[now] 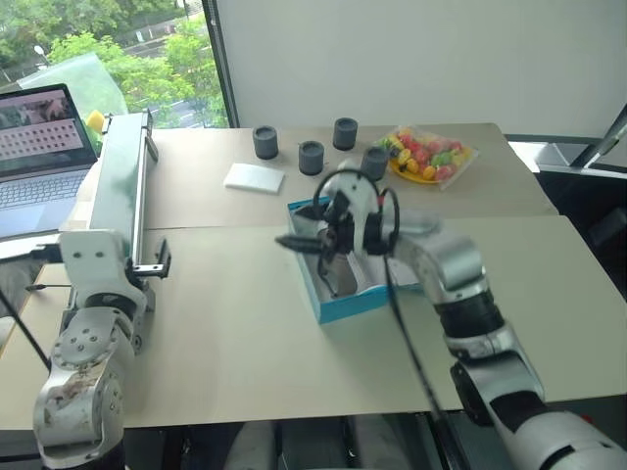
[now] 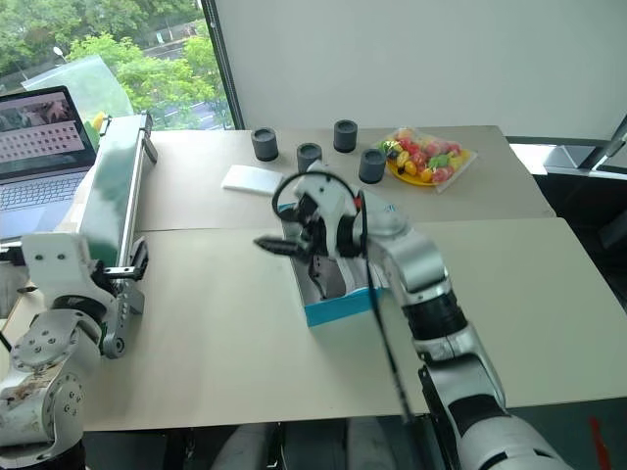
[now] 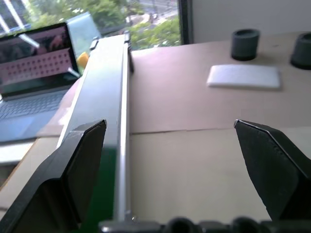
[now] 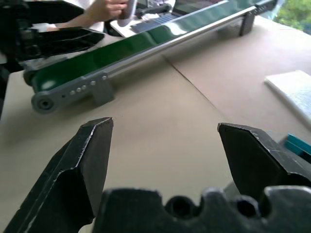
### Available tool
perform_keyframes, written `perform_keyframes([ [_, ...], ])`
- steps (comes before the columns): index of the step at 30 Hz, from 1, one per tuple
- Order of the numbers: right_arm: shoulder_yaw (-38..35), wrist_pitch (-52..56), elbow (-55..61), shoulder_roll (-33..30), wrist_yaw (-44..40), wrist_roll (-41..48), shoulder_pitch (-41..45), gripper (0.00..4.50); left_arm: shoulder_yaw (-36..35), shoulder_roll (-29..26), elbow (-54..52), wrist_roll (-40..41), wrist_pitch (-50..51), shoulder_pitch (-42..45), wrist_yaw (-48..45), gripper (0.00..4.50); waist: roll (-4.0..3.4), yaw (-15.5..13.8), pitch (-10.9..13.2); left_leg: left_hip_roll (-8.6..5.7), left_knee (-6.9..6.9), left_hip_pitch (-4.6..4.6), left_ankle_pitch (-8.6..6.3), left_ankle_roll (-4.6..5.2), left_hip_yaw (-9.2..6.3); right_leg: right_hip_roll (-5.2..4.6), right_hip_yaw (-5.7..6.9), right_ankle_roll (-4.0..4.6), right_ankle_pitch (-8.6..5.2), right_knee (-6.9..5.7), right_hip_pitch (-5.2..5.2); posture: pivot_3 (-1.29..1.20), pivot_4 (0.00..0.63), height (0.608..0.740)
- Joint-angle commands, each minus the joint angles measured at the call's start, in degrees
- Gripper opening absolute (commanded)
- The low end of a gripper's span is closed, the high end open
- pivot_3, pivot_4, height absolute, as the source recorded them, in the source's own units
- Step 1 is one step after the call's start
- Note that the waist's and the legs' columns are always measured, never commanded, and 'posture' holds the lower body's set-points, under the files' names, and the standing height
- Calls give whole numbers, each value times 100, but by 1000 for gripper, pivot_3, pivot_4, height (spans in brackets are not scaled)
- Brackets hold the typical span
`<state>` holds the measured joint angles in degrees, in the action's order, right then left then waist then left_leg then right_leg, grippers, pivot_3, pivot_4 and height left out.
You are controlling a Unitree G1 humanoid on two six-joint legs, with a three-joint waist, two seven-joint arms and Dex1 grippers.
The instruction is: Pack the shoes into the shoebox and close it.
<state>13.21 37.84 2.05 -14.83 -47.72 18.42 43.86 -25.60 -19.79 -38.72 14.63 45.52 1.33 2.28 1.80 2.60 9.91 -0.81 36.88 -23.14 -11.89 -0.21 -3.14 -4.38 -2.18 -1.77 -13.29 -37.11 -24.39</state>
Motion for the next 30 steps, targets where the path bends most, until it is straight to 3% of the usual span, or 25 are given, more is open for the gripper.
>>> perform_keyframes([
  [1,-44,-507,229,129,67,-7,-130,4063,-329,-158,-41,-141,-11,-235,-69,4500,1,-8,-1,0,1,14,1,-2,2,2,0,1,3,1,11,0,150,739],
  [2,-54,-543,209,179,67,33,-192,4292,-388,-190,-17,-140,-12,-297,-118,4500,4,-11,-3,-1,1,31,1,-2,6,2,-1,1,3,2,26,0,150,739],
  [11,166,-1102,1,291,-113,-123,-455,4292,-894,-270,191,-16,35,-457,-379,4500,7,-19,-4,0,-1,28,1,-2,10,3,-1,2,2,5,22,0,150,739],
  [17,364,-1467,-291,271,37,-571,-412,4292,-823,-328,239,-94,159,-443,-375,4500,7,-18,-5,0,-1,30,1,-2,10,3,-2,2,2,5,22,0,150,739],
  [30,499,-1226,-179,461,338,-734,-506,4292,-659,-200,220,-170,280,-493,-353,4500,8,-15,-5,1,-3,29,1,-2,3,2,-6,2,2,5,20,0,150,739],
])
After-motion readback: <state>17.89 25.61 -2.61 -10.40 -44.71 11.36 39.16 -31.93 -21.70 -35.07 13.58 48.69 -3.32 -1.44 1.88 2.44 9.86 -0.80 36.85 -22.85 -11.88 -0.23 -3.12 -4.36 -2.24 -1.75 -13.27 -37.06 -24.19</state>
